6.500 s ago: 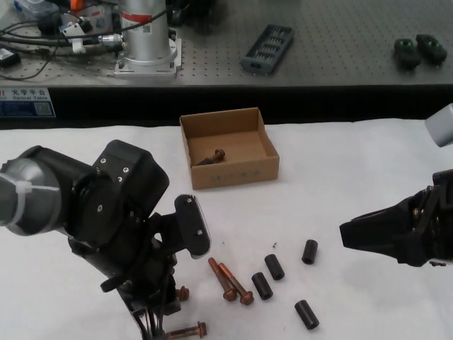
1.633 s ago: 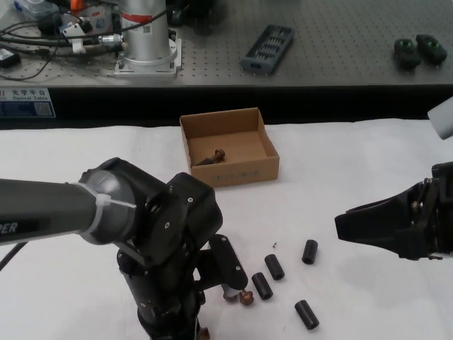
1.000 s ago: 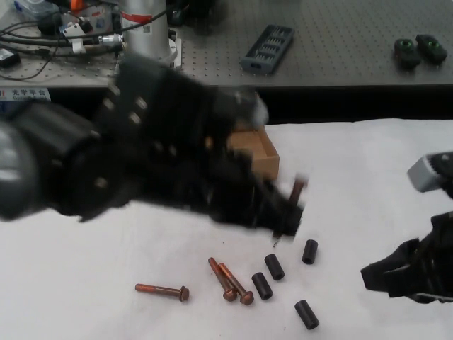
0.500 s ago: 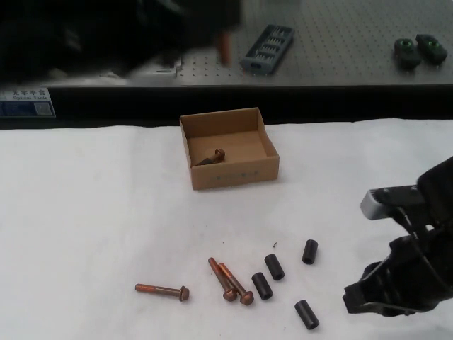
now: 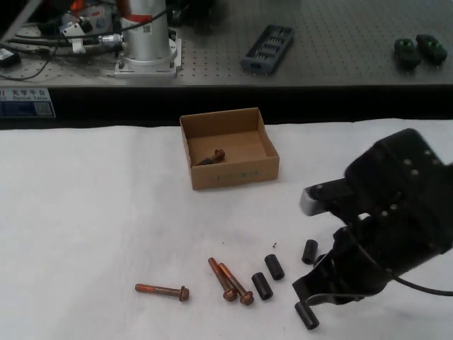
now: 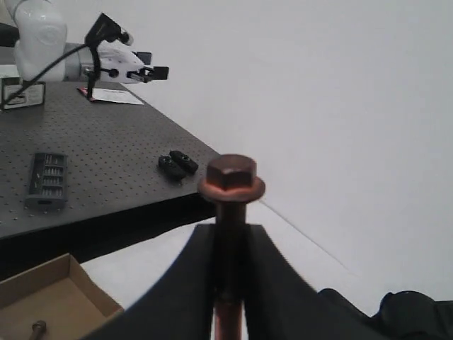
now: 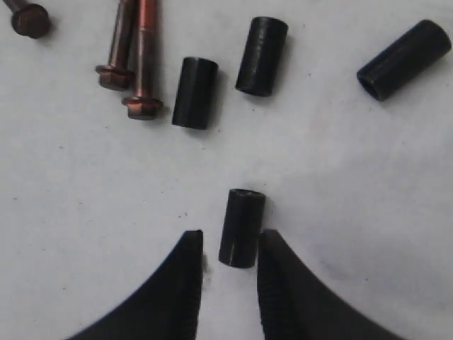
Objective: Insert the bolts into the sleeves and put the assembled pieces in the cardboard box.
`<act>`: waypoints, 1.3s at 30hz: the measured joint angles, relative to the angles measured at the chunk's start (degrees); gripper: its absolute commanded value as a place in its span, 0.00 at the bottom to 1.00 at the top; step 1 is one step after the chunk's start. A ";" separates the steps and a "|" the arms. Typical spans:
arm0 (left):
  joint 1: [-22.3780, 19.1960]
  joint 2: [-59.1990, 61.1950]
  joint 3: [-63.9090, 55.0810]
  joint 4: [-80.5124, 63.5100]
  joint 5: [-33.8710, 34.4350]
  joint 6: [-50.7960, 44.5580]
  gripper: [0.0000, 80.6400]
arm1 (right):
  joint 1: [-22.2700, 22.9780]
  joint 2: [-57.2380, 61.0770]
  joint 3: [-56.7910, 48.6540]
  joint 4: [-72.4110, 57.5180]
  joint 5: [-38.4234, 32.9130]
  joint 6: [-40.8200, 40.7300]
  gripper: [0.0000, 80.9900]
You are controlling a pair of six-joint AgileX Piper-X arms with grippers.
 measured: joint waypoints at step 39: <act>9.91 -8.60 0.15 9.34 -3.99 2.67 0.01 | 5.93 8.54 -7.45 6.14 6.55 -2.40 0.41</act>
